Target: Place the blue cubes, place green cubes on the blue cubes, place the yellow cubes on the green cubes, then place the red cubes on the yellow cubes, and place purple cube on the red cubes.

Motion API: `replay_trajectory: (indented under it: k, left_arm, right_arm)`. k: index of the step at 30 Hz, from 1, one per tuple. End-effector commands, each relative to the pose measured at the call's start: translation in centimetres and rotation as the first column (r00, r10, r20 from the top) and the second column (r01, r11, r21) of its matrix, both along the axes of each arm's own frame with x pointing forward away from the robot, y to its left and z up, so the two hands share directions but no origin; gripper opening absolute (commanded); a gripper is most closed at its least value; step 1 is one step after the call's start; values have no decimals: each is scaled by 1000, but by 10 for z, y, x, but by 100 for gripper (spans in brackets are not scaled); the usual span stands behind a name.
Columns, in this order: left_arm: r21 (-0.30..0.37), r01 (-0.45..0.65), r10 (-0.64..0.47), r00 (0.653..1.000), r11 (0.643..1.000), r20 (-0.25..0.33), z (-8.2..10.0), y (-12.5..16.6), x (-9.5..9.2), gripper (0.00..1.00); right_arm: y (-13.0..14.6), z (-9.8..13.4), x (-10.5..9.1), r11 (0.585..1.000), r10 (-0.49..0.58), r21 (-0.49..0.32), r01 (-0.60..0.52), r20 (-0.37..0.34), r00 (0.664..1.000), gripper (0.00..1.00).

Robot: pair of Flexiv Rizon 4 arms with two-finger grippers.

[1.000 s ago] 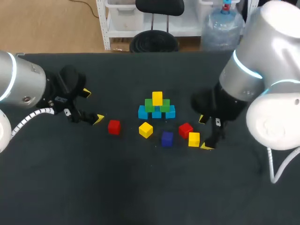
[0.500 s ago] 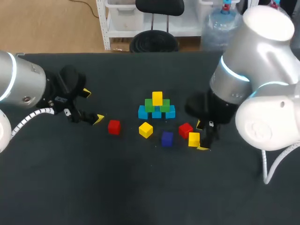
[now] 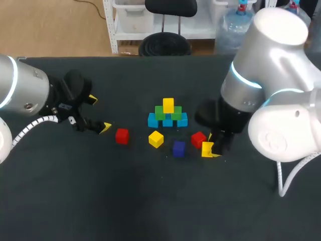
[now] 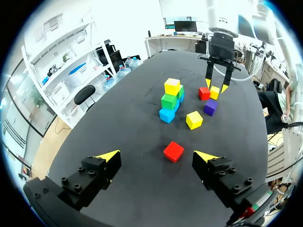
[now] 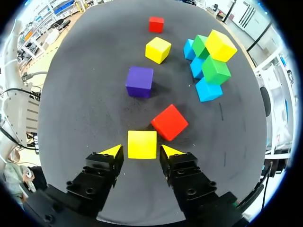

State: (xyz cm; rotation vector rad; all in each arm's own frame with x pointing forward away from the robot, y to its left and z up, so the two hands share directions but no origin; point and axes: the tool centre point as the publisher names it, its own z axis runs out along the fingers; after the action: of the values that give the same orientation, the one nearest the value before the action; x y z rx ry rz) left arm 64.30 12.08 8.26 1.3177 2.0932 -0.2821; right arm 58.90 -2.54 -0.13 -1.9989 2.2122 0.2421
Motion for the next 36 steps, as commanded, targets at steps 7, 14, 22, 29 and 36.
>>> replay_trajectory:
  k: [7, 14, 22, 29, 36]
  left_arm:
    - [-4, 2, -2, 1000, 1000, 2, -1, 1, 0, 100]
    - [-4, 2, -2, 1000, 1000, 2, -1, 1, 0, 100]
    - [-4, 2, -2, 1000, 1000, 2, -1, 1, 0, 100]
    - [-4, 2, -2, 1000, 1000, 2, -1, 1, 0, 100]
    - [-4, 2, -2, 1000, 1000, 2, -1, 1, 0, 100]
  right_arm:
    - [2, -3, 0, 1000, 7, -4, -7, -2, 1000, 45]
    - [1, -3, 0, 1000, 12, 0, -12, -1, 1000, 0]
    - [-6, 19, 2, 999, 12, 33, -12, 13, 1000, 0]
    - [-13, 50, 15, 997, 8, 73, -9, 10, 1000, 0]
    - [-4, 71, 42, 992, 80, 96, -86, 62, 995, 0]
